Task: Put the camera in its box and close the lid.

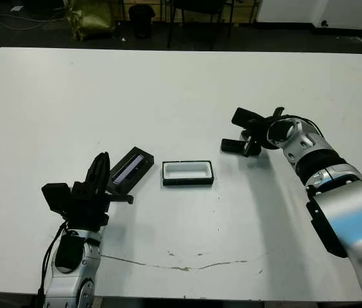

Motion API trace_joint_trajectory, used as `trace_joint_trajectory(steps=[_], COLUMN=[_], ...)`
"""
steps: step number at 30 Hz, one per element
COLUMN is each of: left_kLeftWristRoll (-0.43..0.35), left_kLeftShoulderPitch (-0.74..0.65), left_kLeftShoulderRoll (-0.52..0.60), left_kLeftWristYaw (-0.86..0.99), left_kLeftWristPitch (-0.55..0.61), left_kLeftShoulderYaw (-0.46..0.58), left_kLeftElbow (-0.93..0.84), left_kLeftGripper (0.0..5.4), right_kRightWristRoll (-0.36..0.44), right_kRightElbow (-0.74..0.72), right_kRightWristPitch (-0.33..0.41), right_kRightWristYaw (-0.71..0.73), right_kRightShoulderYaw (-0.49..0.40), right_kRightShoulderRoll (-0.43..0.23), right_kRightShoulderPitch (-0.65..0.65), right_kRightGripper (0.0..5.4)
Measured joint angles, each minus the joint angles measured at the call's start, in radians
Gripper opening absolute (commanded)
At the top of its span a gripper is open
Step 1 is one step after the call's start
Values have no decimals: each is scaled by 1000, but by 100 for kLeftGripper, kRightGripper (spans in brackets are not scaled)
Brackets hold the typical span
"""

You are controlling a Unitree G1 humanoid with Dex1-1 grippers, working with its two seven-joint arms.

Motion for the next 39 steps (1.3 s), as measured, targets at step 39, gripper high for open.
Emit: trace_joint_trajectory(steps=[39], left_kLeftWristRoll=[10], left_kLeftShoulderPitch=[-3], left_kLeftShoulderRoll=[-10], left_kLeftWristYaw=[-20], left_kLeftWristPitch=[-58], left_kLeftShoulderYaw=[3], left_kLeftElbow=[45], left_kLeftGripper=[2], right_kRightWristRoll=[162], right_kRightElbow=[-319], right_kRightWristPitch=[-87], right_kRightWristYaw=[307], right_kRightShoulderYaw=[-58], right_kRightShoulderRoll=[-155], right_kRightShoulderPitch=[201], right_kRightGripper=[0])
